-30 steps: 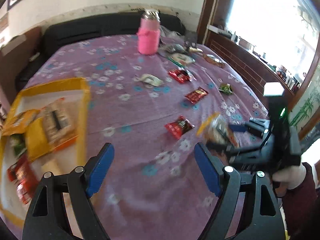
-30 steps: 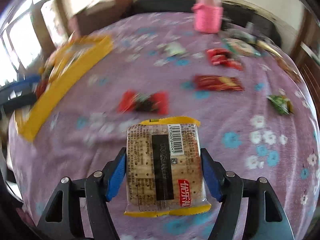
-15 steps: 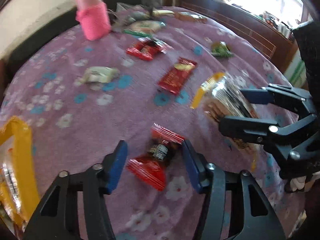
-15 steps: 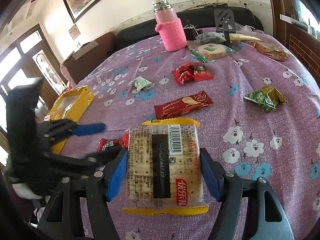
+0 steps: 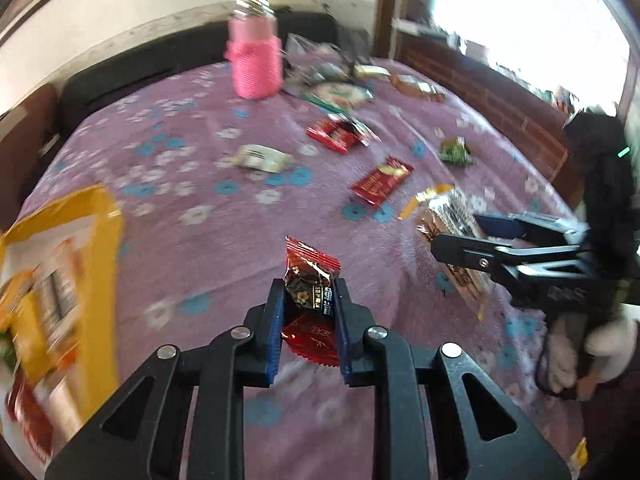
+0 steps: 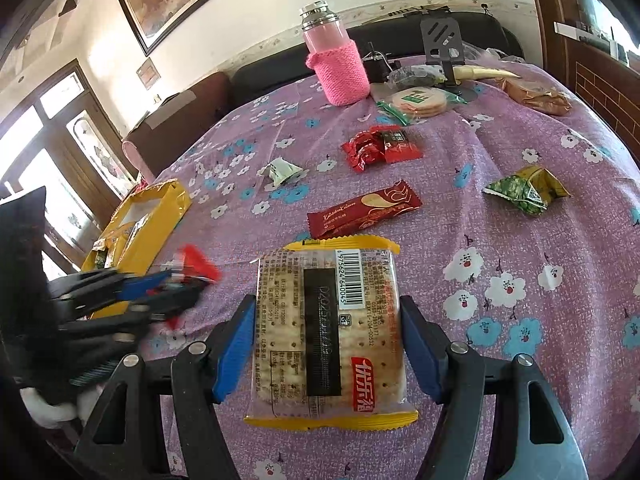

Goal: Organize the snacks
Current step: 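Carry both snacks over the tray and open both tools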

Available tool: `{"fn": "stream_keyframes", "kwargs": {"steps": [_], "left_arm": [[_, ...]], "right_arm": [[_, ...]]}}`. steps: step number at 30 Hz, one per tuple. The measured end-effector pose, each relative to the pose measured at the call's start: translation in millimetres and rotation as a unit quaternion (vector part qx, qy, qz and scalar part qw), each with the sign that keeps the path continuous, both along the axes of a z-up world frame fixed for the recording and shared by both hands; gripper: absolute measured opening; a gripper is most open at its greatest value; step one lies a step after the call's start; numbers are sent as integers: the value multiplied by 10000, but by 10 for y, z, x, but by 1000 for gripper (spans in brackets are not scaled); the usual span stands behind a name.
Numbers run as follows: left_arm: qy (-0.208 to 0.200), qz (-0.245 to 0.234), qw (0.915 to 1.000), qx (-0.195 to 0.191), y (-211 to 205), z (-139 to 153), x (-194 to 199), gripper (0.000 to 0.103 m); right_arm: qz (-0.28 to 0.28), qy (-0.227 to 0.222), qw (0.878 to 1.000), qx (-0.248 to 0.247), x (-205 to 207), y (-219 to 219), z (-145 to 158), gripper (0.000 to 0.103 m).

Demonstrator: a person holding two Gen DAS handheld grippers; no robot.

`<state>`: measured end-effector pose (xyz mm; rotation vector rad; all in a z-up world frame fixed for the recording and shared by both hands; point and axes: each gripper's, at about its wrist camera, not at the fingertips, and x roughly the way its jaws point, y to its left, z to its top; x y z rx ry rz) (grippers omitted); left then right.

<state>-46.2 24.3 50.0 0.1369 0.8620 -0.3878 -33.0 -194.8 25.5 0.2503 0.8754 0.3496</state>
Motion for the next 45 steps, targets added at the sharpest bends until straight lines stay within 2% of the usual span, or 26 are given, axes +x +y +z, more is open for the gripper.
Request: {"fn": "stream_keyframes", "kwargs": {"steps": [2, 5, 12, 20, 30, 37, 45], "left_arm": [[-79, 220, 9995, -189, 238, 121, -126, 19], [-291, 560, 9978, -212, 595, 297, -312, 19], [-696, 1385, 9872, -367, 1363, 539, -605, 20], [-652, 1893, 9787, -460, 1843, 435, -725, 20], [-562, 2384, 9668, -726, 2312, 310, -765, 20], [-313, 2659, 9597, -854, 2591, 97, -659, 20], [41, 2719, 9556, -1138, 2721, -159, -550, 23]], "right_arm": [[6, 13, 10000, 17, -3, 9, -1, 70], [37, 56, 10000, -15, 6, 42, 7, 70], [241, -31, 9997, 25, -62, 296, 266, 70], [882, -436, 9951, 26, -257, 1013, 735, 70], [1638, -420, 9846, 455, -316, 2013, 1032, 69], [2050, -101, 9783, 281, -231, 2792, 845, 69], [1901, 343, 9809, -225, 64, 3322, 426, 69]]}}
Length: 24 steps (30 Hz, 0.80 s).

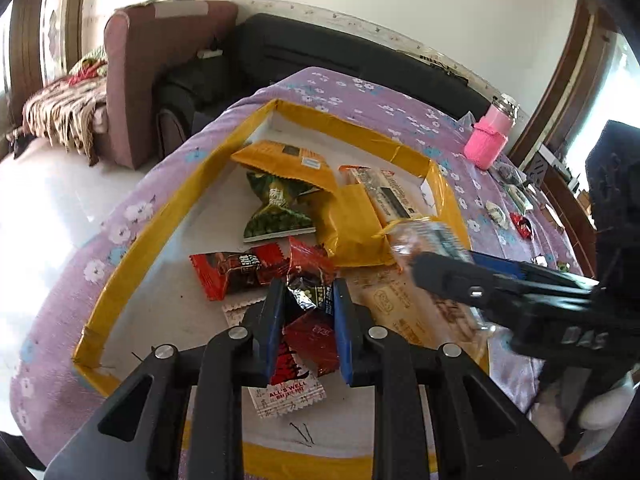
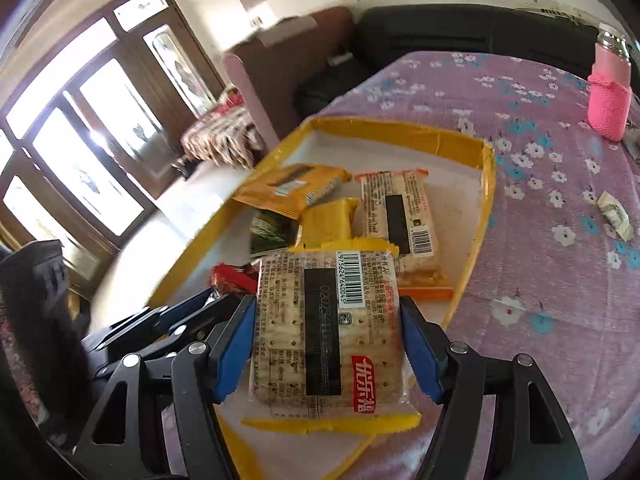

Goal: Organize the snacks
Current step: 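Carry both snacks over the tray and open both tools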

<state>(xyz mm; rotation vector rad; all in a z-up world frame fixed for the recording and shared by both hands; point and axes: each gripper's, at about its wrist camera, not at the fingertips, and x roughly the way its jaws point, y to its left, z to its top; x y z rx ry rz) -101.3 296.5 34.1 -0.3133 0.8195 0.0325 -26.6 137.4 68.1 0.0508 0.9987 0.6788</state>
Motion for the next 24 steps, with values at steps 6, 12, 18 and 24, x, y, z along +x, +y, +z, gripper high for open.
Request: {"fn": "stream_keyframes", "kwargs": {"steps": [6, 12, 18, 24], "left_arm": [[67, 190, 9997, -115, 83, 48, -39, 36], [-154, 708, 9963, 462, 104, 242, -163, 55], [-206, 946, 9892, 1100, 0, 372, -271, 70], [-268, 766, 9889, 1245, -179, 470, -377, 74]], "right_arm": [[13, -120, 9999, -14, 40, 155, -73, 71], [-187, -205, 9993, 246, -24, 13, 16, 71], [-358, -340, 9981, 360, -152, -161, 140, 71], [-482, -397, 9972, 417, -306, -347, 215, 71]]}}
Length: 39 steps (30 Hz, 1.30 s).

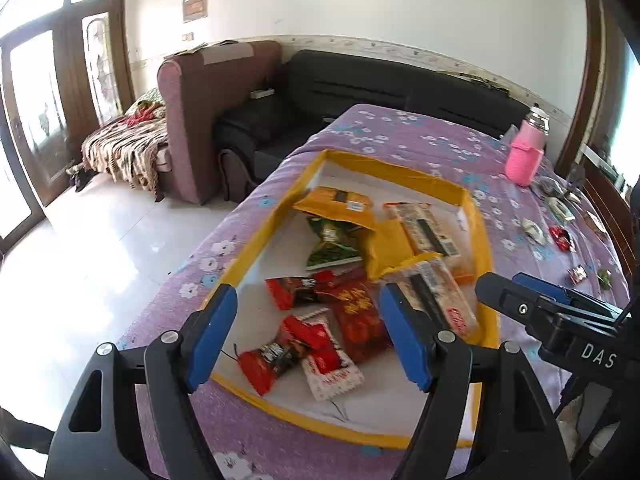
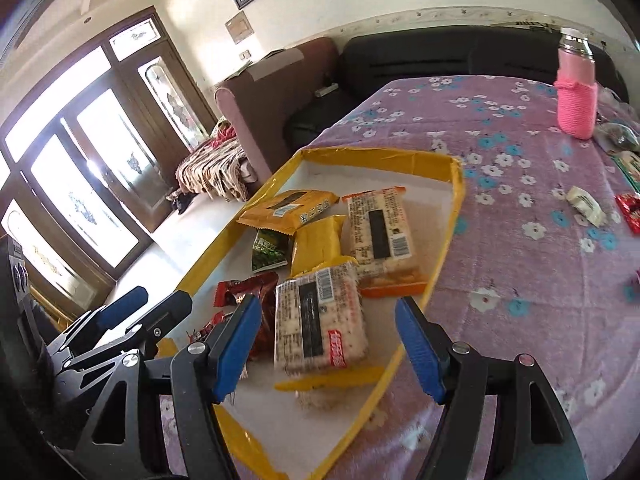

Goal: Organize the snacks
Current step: 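Carry both snacks over the tray and open both tools, then move both tools back over the snacks on the table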

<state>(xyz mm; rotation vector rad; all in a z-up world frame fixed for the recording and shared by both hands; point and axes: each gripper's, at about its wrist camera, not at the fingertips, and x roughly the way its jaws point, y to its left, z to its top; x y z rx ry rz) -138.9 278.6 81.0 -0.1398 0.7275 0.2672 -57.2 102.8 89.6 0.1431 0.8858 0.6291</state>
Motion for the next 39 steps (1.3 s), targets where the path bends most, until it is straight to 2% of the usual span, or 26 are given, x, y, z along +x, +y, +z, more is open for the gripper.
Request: {"fn": "stream_keyframes", "kwargs": {"steps": [14, 29, 31, 34, 36, 39], "left_arm": [[-126, -338, 9991, 227, -366, 204, -205, 74], [-14, -575, 9978, 322, -596, 184, -173, 74], [49, -633, 9976, 284, -620, 157, -151, 74], [178, -857, 9962, 12, -649, 130, -87, 74], [246, -1097, 9935, -164, -690, 168, -14, 74], [130, -1403, 9896, -303, -793, 307, 74, 74]], "right_arm": [[-269, -141, 9994, 188, -293, -458, 142, 71], [-469, -35, 9984, 305, -315, -742, 40, 72], [-515, 5, 9982, 303, -303, -795, 0, 72], [-587, 63, 9978, 314, -285, -914, -57, 72], [-659, 104, 9973, 312, -269, -1073, -79, 72], [-959, 60, 9953, 97, -250, -1522, -55, 72]]}}
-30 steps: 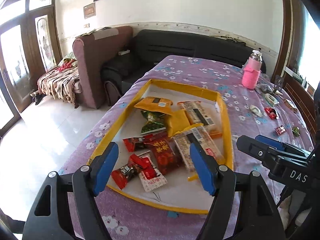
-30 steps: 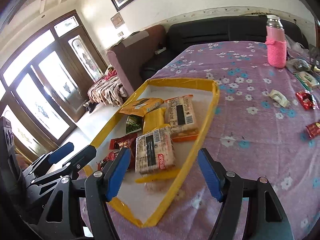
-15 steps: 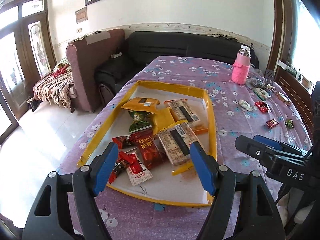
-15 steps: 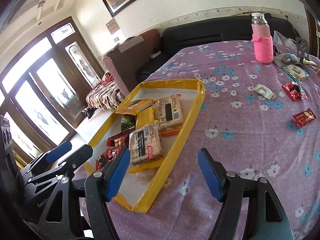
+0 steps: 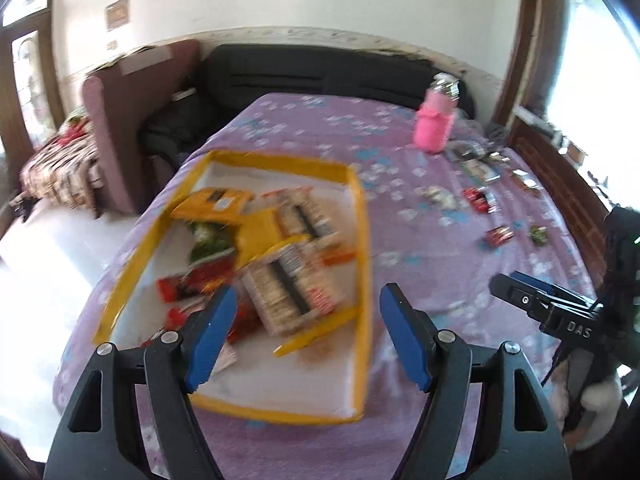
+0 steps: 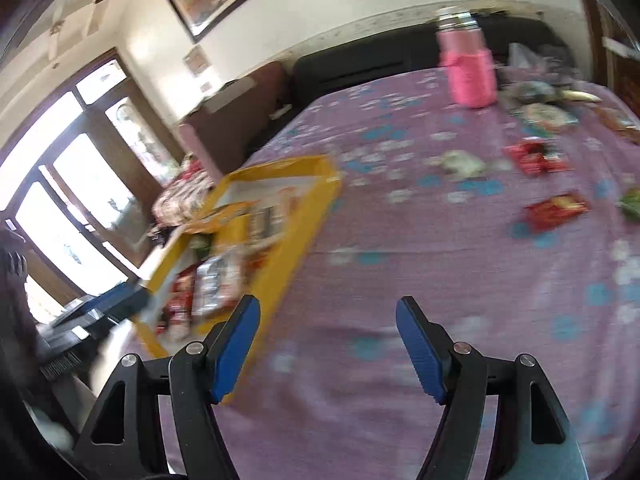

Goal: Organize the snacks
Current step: 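Move both tools back over the snacks on the table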

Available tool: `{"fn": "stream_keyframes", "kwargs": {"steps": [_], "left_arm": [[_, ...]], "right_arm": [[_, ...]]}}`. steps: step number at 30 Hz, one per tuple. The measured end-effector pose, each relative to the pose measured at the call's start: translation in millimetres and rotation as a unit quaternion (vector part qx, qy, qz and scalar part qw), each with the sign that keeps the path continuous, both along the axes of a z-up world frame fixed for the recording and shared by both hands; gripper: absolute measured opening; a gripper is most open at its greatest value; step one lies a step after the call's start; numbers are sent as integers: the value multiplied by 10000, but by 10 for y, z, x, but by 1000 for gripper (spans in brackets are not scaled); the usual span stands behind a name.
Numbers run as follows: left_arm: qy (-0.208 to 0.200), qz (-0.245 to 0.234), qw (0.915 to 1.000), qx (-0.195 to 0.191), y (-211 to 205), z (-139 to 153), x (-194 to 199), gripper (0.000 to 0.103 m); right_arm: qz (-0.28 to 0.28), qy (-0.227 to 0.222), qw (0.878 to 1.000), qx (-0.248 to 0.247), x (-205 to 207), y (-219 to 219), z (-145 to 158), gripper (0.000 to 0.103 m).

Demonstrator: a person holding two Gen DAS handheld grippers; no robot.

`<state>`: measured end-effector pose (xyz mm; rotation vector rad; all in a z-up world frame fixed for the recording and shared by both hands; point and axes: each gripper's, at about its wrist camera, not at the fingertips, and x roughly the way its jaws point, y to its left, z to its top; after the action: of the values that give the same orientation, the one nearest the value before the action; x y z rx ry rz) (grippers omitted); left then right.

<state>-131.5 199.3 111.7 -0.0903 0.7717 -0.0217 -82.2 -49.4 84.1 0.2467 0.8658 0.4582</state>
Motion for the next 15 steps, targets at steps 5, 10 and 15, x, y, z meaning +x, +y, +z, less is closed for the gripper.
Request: {"fn": "stream_keyframes", "kwargs": {"steps": [5, 10, 15], "left_arm": [[89, -761, 9963, -390, -328, 110, 232, 74], [452, -1308, 9882, -662, -767, -16, 459, 74], [623, -1402, 9859, -663, -1062, -120, 591, 74]], "right_arm": [[-968, 68, 9946, -375, 76, -926, 25, 72], [-1797, 436, 9823, -295, 292, -1705, -4, 74], [-1832, 690, 9805, 163, 626, -1805, -160, 75]]}}
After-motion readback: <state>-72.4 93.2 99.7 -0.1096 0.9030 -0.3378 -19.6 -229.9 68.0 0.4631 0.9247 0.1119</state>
